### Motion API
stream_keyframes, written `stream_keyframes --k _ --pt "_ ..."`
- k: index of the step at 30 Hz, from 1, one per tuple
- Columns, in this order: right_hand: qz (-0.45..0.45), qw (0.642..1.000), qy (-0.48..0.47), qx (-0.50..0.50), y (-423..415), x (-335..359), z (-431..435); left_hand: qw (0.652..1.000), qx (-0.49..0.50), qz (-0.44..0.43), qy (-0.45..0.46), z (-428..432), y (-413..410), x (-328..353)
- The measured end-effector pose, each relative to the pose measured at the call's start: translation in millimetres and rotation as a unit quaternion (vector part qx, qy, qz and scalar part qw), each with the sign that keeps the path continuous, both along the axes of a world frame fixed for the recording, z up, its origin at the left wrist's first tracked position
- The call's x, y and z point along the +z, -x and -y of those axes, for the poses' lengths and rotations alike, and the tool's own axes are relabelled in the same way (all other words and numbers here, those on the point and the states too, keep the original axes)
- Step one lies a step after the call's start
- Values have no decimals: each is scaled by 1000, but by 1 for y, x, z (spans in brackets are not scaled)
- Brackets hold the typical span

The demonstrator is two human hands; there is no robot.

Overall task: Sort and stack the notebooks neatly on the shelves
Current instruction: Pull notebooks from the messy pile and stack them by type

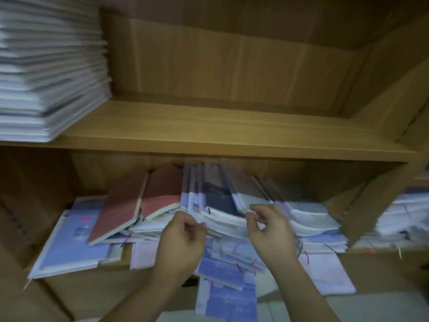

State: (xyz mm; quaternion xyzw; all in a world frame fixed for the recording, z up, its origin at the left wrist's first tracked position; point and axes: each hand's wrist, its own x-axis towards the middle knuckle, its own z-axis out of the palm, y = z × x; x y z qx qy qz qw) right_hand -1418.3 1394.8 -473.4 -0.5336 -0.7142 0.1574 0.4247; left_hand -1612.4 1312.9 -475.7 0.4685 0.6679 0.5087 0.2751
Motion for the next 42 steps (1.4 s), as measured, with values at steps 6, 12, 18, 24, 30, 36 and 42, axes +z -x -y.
stream_keyframes --k 6,12,18,24,30,36,42 --pt "-15 999 39 2 -57 -40 -37 998 -2 22 53 -15 -20 33" --pt "-18 995 62 78 -27 -35 -41 997 -57 5 54 -15 -35 41" --pt "108 983 142 43 0 11 -52 975 -27 -221 12 -15 7 38" --pt "125 992 17 20 -14 21 -66 977 -6 -212 40 -5 29 37" --pt "158 982 -104 26 -26 18 -52 985 -27 -159 68 -32 21 51" --pt "280 933 -226 -2 21 -5 -6 985 -32 -60 160 -66 12 58" --pt "198 970 -96 103 26 -9 1 975 -33 45 216 -80 -12 60"
